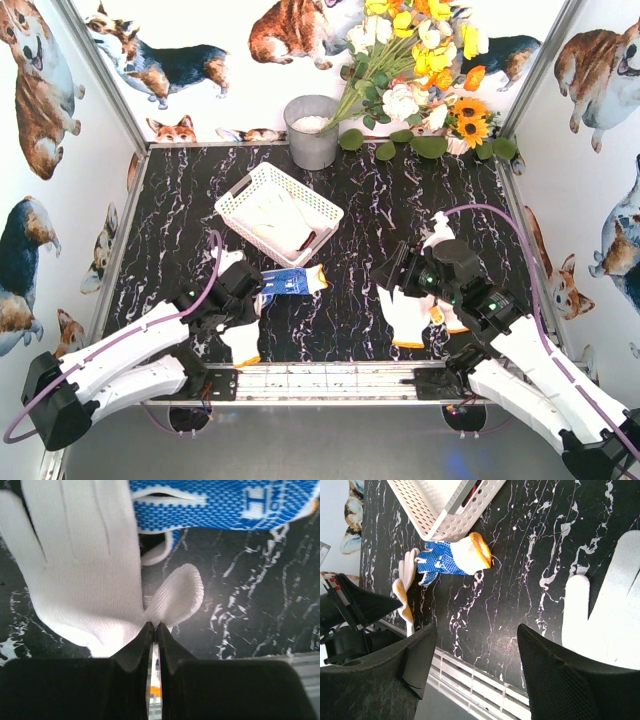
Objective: Put the gloves into the storage basket
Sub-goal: Turn over the glove at the center of the board.
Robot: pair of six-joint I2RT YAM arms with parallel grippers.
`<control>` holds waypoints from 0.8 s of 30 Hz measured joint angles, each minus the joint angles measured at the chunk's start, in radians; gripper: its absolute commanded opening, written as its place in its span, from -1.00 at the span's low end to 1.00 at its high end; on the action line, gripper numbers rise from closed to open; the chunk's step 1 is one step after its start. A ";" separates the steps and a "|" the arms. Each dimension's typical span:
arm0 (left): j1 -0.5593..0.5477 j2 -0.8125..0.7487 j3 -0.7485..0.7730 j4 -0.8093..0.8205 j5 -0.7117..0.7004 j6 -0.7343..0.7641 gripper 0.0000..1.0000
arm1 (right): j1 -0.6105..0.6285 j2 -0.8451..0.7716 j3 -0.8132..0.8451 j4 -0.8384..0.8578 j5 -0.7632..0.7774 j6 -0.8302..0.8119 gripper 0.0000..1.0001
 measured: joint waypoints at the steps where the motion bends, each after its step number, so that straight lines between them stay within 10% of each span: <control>1: 0.000 -0.004 0.006 0.002 0.010 0.005 -1.00 | 0.000 0.002 -0.002 0.001 -0.003 0.002 0.34; 22: -0.290 0.288 0.311 0.655 0.279 0.005 -1.00 | 0.000 -0.016 0.036 -0.105 0.108 -0.013 0.33; 24: -0.285 0.236 0.194 0.769 0.269 -0.037 -0.38 | 0.000 -0.030 0.036 -0.113 0.119 -0.011 0.33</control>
